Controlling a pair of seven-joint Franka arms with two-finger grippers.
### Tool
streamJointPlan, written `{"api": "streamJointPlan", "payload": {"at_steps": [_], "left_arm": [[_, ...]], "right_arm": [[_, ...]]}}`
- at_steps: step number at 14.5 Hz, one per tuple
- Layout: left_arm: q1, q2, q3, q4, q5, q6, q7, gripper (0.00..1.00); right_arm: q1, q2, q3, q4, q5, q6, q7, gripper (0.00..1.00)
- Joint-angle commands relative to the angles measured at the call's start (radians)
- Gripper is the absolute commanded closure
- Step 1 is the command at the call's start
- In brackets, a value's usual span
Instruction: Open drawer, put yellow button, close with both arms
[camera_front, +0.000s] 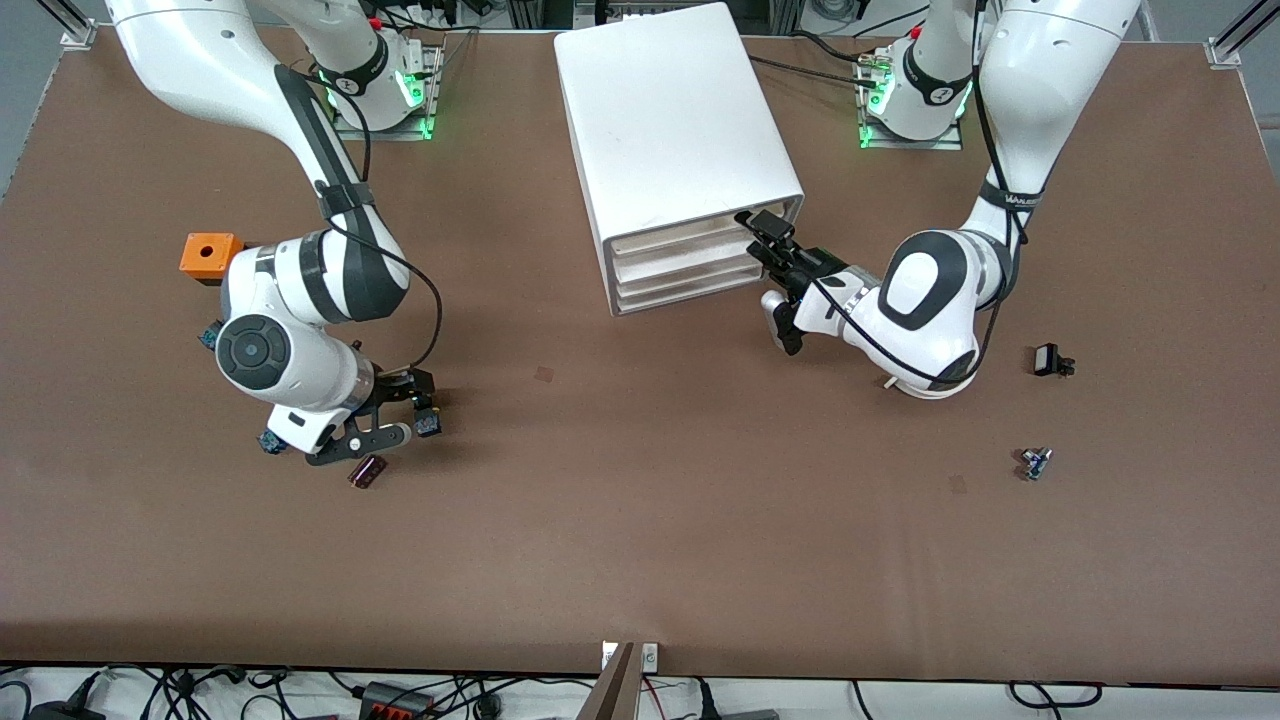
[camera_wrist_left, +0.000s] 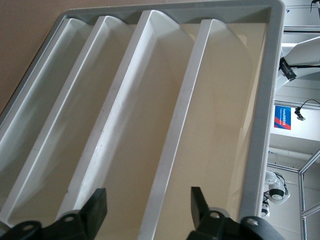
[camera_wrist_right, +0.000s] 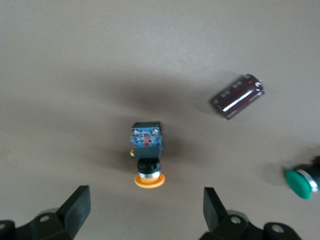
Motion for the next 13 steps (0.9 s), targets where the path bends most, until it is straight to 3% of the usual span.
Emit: {"api": "streamJointPlan", "payload": {"at_steps": [1,3,7,10,13], "left_arm": [[-0.003,-0.041,-0.009,-0.042,-0.023,0.017,0.039,0.50],[-0.006,-0.032,-0.009,-0.042,-0.024,0.019,0.144,0.66],[-0.004,-0.018,-0.011,-0.041,-0.024,0.020,0.218,0.77],[-0.009,-0.015,-0.009,-0.033,-0.024,0.019,0.238,0.99],[-0.003,-0.013,-0.009,-0.022,-0.023,0.019,0.232,1.00]], "right_arm": [[-0.003,0.047,0.002,0.023,0.026,0.033,-0.007,0.00],[-0.001,0.057,0.002,0.023,0.027,0.043,-0.005,0.00],[-0.001,0.097,0.002,0.023,0.025,0.073,-0.005,0.00],[0.002,0.125,0.002,0.023,0.027,0.083,0.003,0.00],[0.015,0.143,0.002,0.023,0.027,0.095,0.009,0.00]]}}
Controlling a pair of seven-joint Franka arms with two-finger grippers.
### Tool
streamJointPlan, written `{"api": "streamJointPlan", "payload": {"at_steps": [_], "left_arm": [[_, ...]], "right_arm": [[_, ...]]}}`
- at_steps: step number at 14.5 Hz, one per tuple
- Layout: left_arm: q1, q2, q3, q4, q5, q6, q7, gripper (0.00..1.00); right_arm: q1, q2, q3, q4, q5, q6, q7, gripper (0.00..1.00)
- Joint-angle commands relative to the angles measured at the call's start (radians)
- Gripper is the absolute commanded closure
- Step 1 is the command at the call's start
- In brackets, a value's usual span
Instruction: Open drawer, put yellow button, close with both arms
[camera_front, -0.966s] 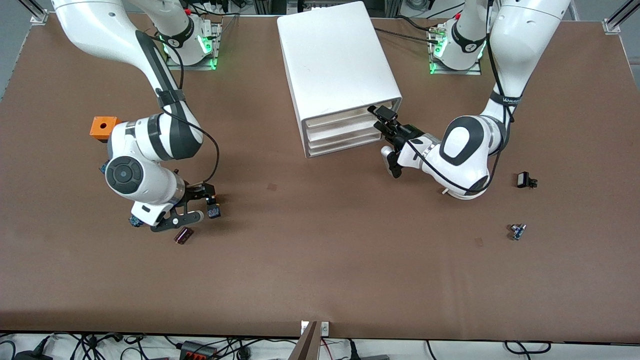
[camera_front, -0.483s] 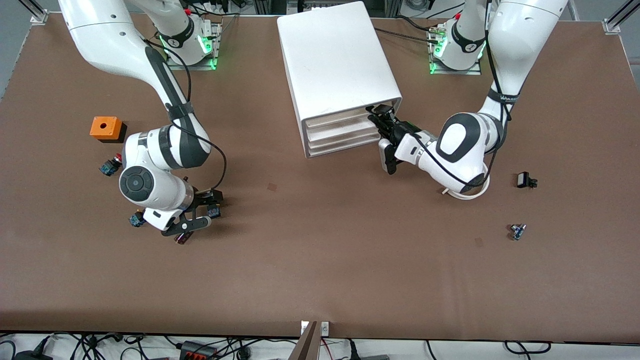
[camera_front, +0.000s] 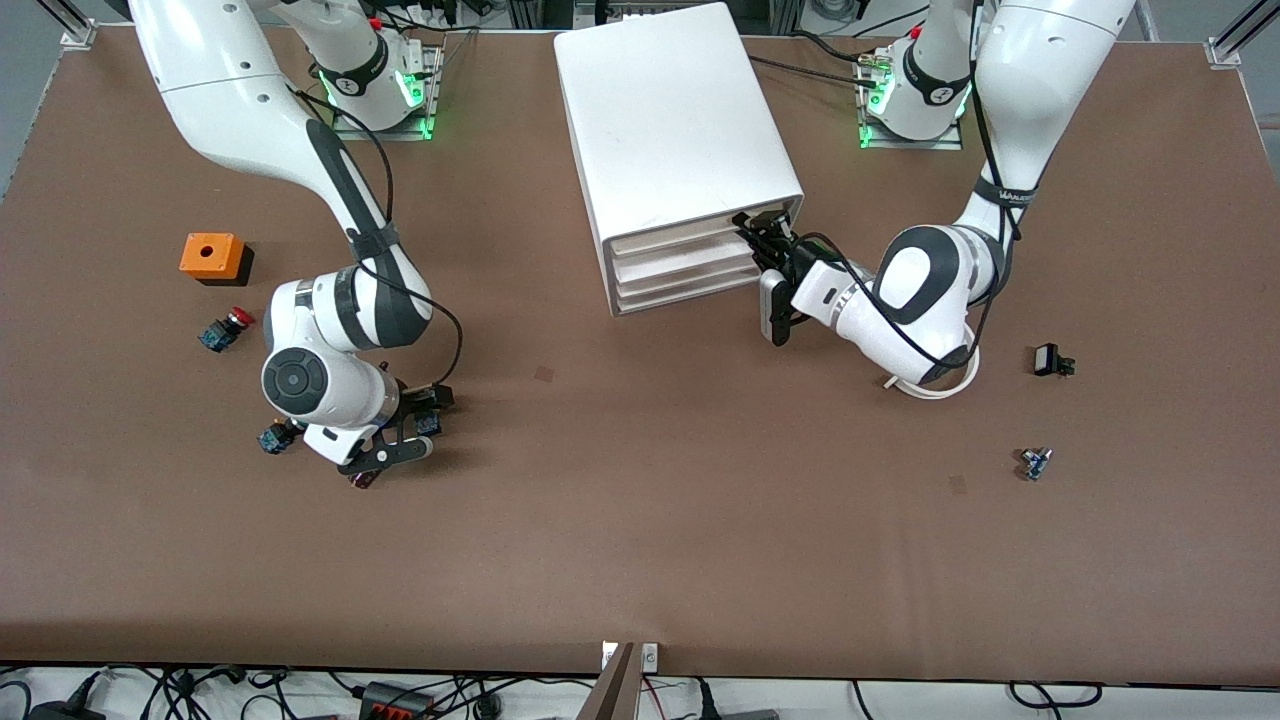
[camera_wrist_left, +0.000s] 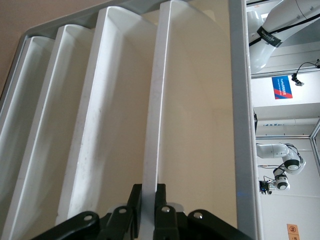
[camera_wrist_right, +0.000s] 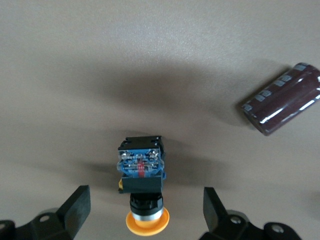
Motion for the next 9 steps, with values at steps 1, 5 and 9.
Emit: {"api": "streamJointPlan", "payload": {"at_steps": [1,5,9], "left_arm": [[0.003,0.002,0.004,0.020,-0.016,0.012,-0.008,1.00],[0.015,0.112,0.016,0.173,-0.004,0.011,-0.012,1.00],[0.015,0.163,0.069,0.247,0.011,0.022,-0.019,0.98]], "right_arm": [[0.017,0.023,0.002,0.019,0.014,0.020,0.009,0.00],[0.015,0.040,0.002,0.019,0.012,0.037,0.007,0.00],[0.014,0.049,0.001,0.019,0.014,0.042,0.009,0.15]]}}
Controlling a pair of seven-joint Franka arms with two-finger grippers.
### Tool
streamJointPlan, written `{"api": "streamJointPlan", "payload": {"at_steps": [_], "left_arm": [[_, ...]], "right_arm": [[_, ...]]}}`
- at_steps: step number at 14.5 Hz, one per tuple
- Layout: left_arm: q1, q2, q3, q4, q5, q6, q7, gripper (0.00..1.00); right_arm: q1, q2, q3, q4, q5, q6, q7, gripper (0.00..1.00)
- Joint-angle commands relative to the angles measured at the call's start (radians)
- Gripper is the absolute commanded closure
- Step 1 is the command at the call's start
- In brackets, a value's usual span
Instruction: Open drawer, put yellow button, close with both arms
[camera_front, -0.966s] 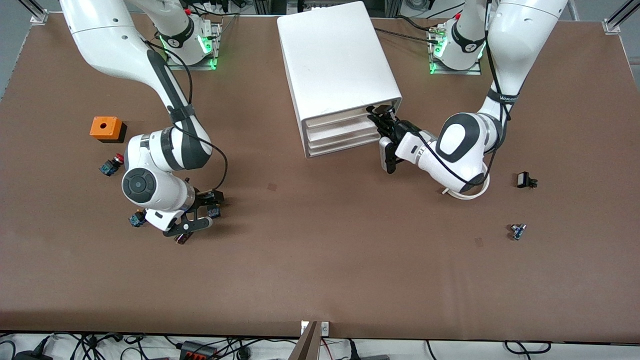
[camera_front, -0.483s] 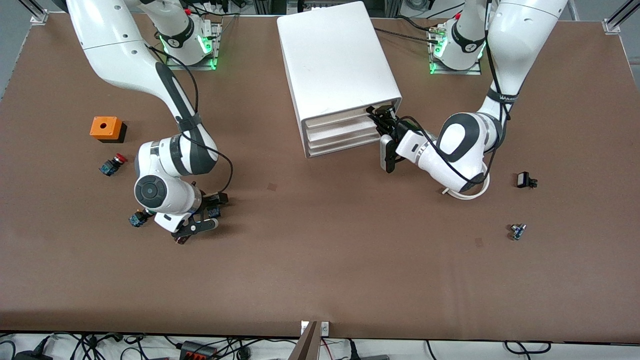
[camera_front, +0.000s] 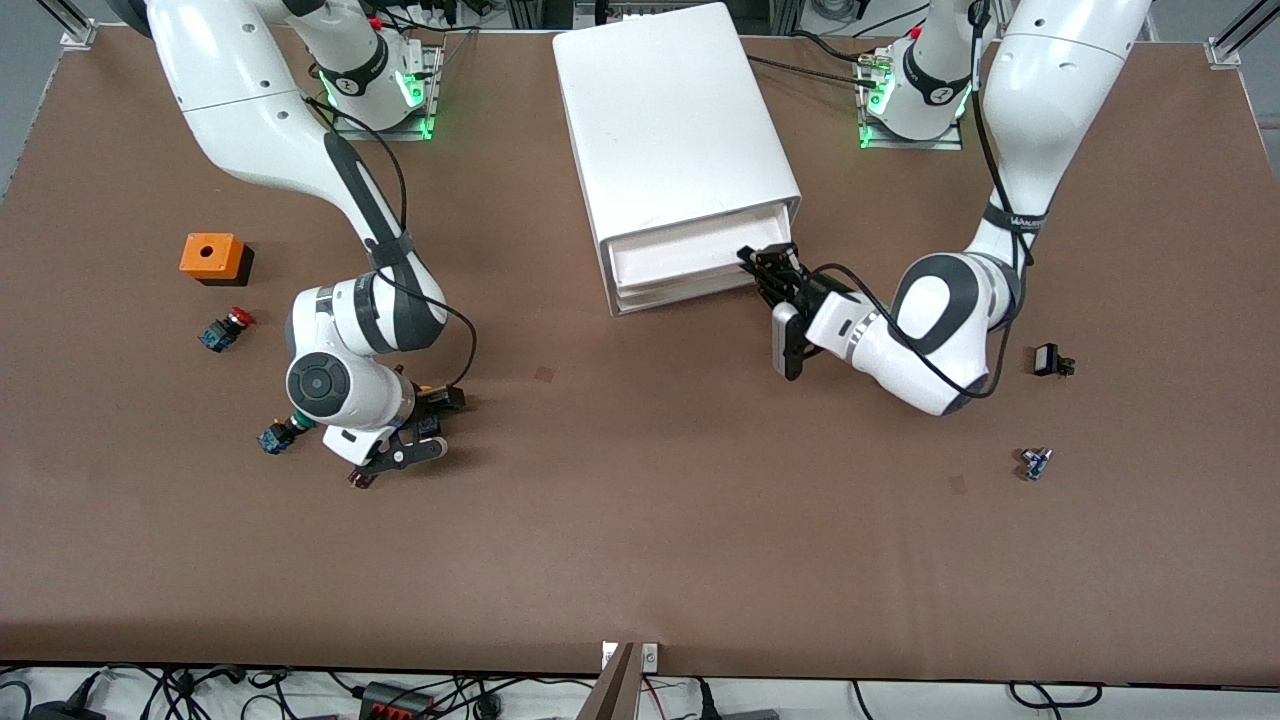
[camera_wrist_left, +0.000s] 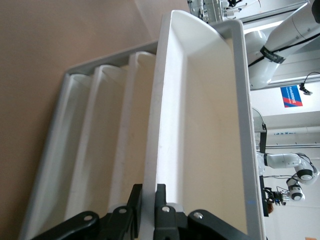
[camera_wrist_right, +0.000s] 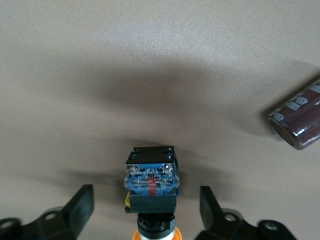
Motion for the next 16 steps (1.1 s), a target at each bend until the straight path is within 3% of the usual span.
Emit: {"api": "streamJointPlan", "payload": {"at_steps": [1,5,6,7,8,11,13,16], "left_arm": [[-0.005,0.073,0.045,0.105,0.012,0.043,-0.016,0.98],[-0.006,0.087,0.078,0.186,0.032,0.055,-0.017,0.98],[-0.006,0.087,0.081,0.186,0.032,0.064,-0.017,0.92],[-0.006,0.083,0.081,0.186,0.029,0.084,-0.019,0.59],[-0.005,0.080,0.081,0.185,0.029,0.108,-0.005,0.01],[0.006,0.048,0.082,0.186,0.032,0.100,-0.043,0.00],[0.018,0.008,0.087,0.191,0.049,0.051,-0.172,0.00],[0.021,-0.069,0.084,0.220,0.204,0.044,-0.396,0.00]], "right_arm": [[-0.006,0.014,0.002,0.017,0.015,0.006,0.007,0.25],[-0.009,0.009,-0.001,0.019,0.012,0.003,0.006,0.73],[-0.009,0.006,-0.001,0.020,0.013,0.003,0.006,0.86],[-0.009,0.003,-0.002,0.025,0.012,0.003,0.001,0.93],[-0.011,0.003,-0.002,0.042,0.012,-0.001,-0.002,0.99],[-0.012,-0.035,-0.004,0.083,0.012,-0.026,-0.006,1.00],[-0.008,-0.061,-0.002,0.135,0.012,-0.079,-0.005,1.00],[0.012,-0.066,0.004,0.325,0.013,-0.316,-0.006,1.00]]}}
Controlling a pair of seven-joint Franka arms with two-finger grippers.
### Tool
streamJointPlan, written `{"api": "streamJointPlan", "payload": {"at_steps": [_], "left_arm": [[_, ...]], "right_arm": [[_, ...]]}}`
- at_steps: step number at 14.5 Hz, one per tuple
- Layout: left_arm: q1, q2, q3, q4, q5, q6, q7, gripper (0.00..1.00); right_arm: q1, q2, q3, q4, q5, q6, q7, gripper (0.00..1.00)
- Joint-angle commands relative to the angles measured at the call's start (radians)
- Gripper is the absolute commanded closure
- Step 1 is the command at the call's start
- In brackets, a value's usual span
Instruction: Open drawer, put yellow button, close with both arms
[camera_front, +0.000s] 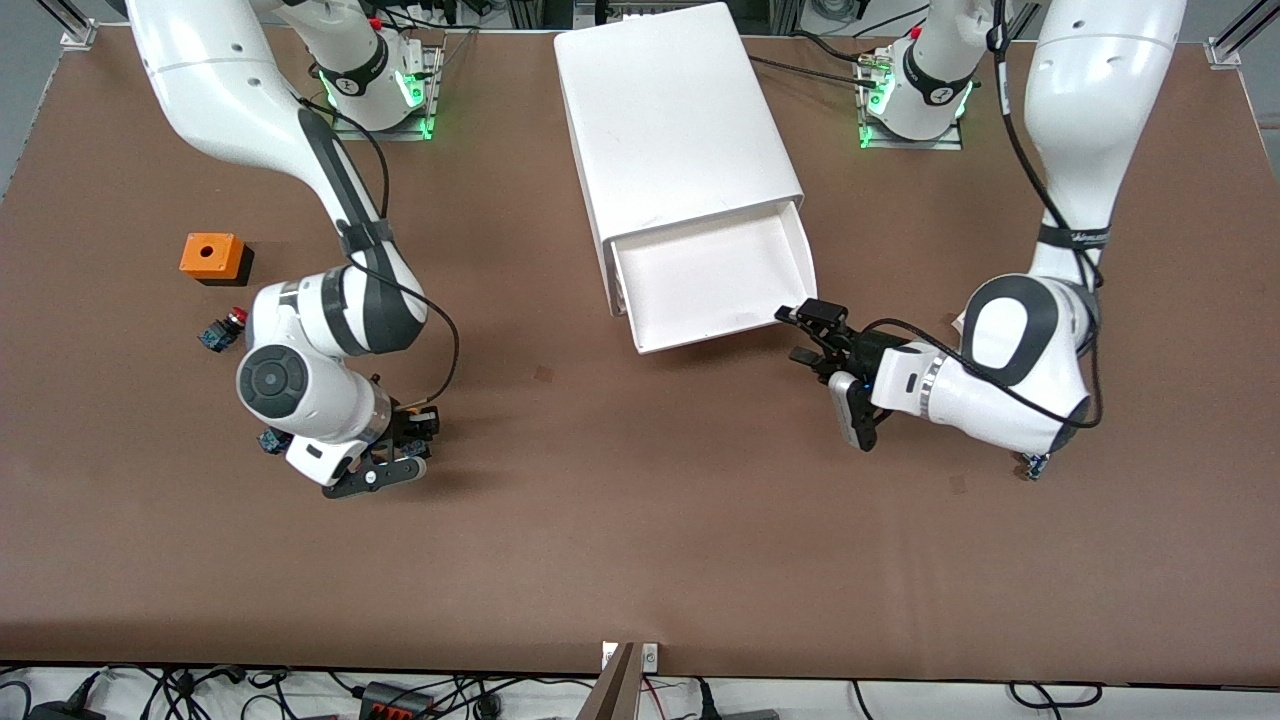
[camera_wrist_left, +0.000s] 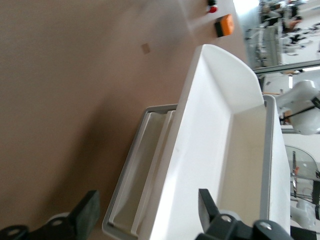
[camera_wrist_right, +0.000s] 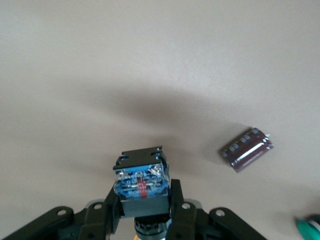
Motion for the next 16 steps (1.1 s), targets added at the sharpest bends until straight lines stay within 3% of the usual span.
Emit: {"api": "streamJointPlan", "payload": {"at_steps": [1,3,7,11,13,16], "left_arm": [[-0.002,-0.082,0.000,0.025,0.125,-0.023,-0.209,0.00],[-0.005,-0.104,-0.006,0.060,0.233,-0.036,-0.332,0.00],[-0.012,-0.104,-0.010,0.166,0.538,-0.036,-0.399,0.00],[-0.003,-0.087,0.005,0.252,0.716,-0.024,-0.397,0.00],[-0.008,-0.072,0.002,0.273,0.814,0.041,-0.400,0.00],[-0.003,-0.053,0.003,0.267,0.821,0.088,-0.402,0.00]], "right_arm": [[0.023,-0.006,0.008,0.196,0.015,-0.248,-0.005,1.00],[0.049,-0.009,0.019,0.304,0.013,-0.363,0.000,1.00],[0.119,-0.071,0.025,0.328,0.021,-0.354,0.006,1.00],[0.193,-0.071,0.054,0.345,0.159,-0.218,0.041,1.00],[0.251,-0.068,0.052,0.361,0.158,-0.139,0.148,1.00],[0.296,-0.058,0.054,0.361,0.156,-0.039,0.199,1.00]]}}
